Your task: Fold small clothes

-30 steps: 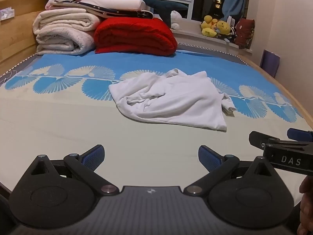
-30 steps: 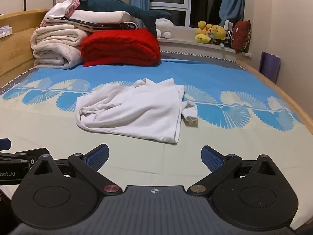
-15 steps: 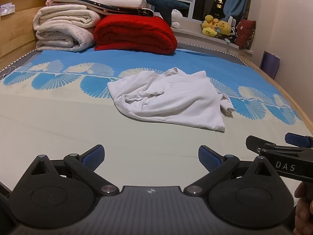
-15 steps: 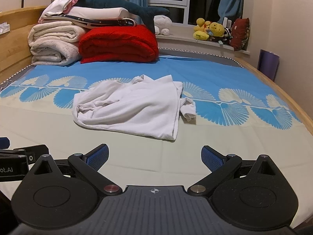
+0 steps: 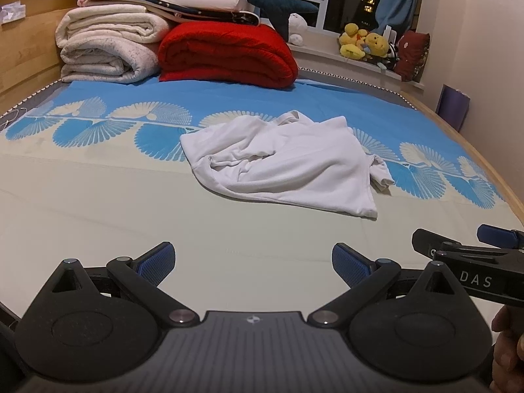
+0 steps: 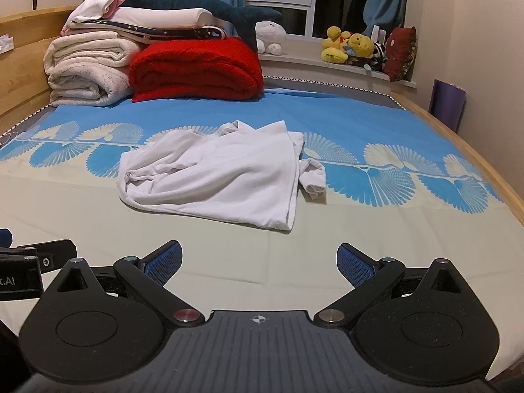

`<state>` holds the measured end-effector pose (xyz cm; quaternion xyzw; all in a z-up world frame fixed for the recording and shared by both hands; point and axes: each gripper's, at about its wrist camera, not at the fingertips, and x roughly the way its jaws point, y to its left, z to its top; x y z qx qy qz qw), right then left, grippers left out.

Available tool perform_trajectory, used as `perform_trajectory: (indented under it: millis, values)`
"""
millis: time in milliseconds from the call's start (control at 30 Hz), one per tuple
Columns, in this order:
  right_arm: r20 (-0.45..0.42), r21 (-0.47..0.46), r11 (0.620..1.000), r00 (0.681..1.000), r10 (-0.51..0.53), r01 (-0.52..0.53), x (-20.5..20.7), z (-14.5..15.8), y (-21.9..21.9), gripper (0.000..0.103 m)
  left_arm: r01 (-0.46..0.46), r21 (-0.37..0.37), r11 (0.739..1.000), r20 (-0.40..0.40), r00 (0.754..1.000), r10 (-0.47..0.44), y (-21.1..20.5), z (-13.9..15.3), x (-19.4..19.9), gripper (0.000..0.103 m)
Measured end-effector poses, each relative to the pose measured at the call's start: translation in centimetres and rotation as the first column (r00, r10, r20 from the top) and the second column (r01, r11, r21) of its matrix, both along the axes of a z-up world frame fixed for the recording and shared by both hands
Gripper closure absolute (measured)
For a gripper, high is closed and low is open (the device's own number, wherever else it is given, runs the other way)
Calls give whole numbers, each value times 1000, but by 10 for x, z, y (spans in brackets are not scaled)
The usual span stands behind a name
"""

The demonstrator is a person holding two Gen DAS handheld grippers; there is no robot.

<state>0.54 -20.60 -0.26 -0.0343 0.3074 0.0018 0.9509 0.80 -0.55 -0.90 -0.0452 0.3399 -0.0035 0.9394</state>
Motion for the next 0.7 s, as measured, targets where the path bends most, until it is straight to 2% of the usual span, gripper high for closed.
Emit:
perform_trajectory:
  millis: [700]
  values:
    - [-8, -6, 1000, 1000, -3, 3, 2, -4, 1, 3, -3, -3, 1000, -2, 1000, 3, 0, -2, -1, 1]
